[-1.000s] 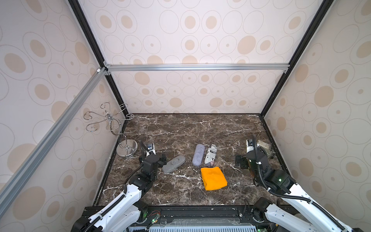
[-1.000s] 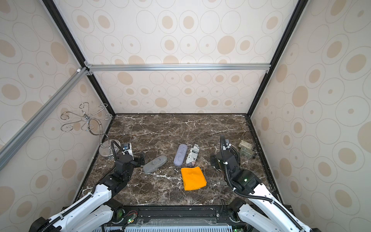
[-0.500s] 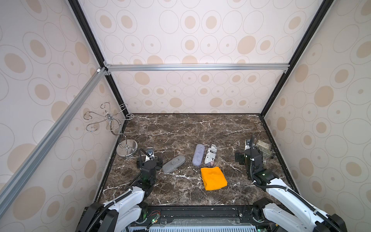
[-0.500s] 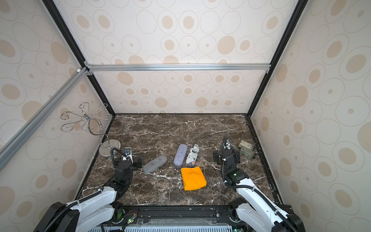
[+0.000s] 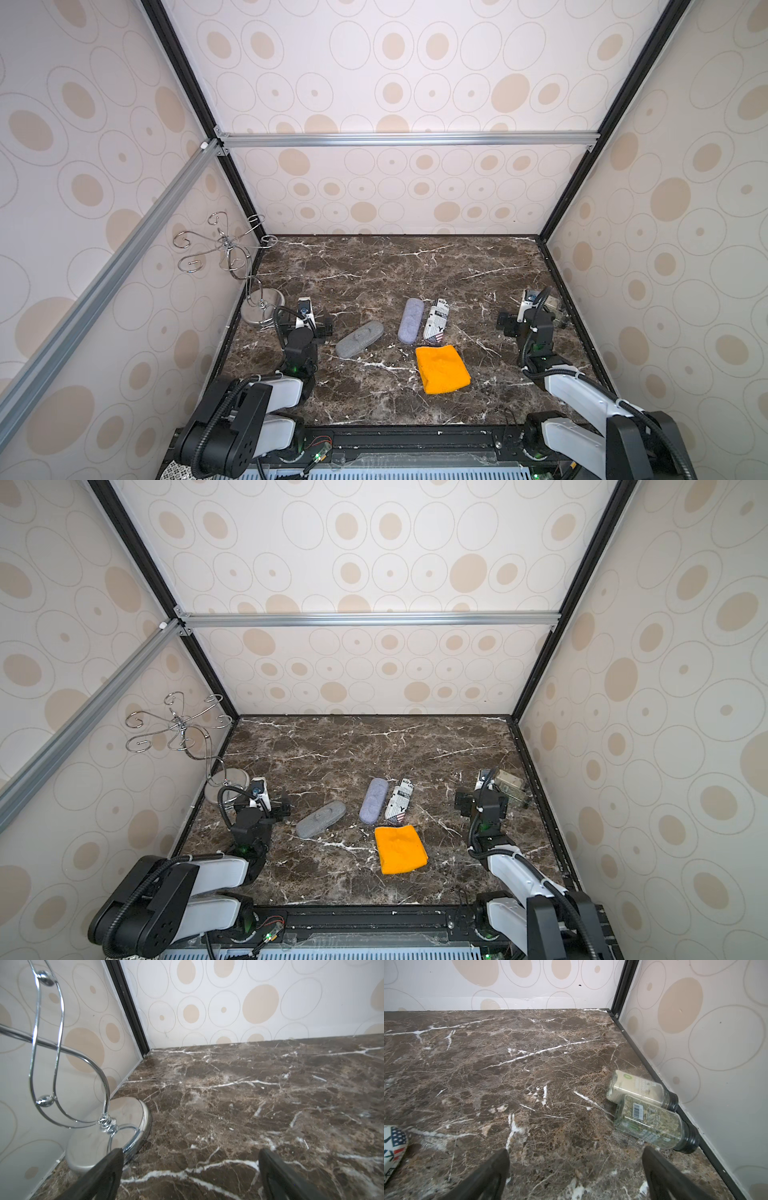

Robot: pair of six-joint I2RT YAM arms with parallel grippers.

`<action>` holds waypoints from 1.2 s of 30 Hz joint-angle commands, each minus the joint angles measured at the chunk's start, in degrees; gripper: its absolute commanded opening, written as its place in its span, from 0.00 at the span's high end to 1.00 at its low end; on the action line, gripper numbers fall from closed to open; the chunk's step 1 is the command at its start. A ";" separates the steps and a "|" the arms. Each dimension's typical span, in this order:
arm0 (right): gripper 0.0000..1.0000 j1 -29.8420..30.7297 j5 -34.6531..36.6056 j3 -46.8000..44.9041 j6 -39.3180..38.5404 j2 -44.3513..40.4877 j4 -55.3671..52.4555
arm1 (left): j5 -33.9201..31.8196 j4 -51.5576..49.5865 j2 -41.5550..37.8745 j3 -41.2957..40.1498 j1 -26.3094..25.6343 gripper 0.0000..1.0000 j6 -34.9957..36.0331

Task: Wipe the eyeglass case
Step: Reset both arms

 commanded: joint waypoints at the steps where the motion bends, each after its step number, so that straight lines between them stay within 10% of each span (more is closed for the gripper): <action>1: 0.00 -1.72 -2.12 -0.93 -0.36 3.25 7.84 | 3.11 5.30 1.26 1.98 1.47 0.00 1.60; 12: 0.00 -3.66 -5.81 6.83 -0.69 12.83 6.01 | 8.52 26.35 15.53 -0.51 5.75 0.00 2.83; 17: 0.00 -3.71 -9.62 6.14 -0.31 13.54 8.87 | 14.53 10.24 14.63 6.81 9.00 0.00 0.34; 26: 0.00 -3.77 -12.47 0.86 0.18 24.52 30.90 | 15.32 10.97 14.89 6.75 10.15 0.00 -0.50; 36: 0.00 -3.31 -15.23 5.66 -1.54 23.09 19.33 | 15.33 10.64 14.85 6.84 10.12 0.00 -0.50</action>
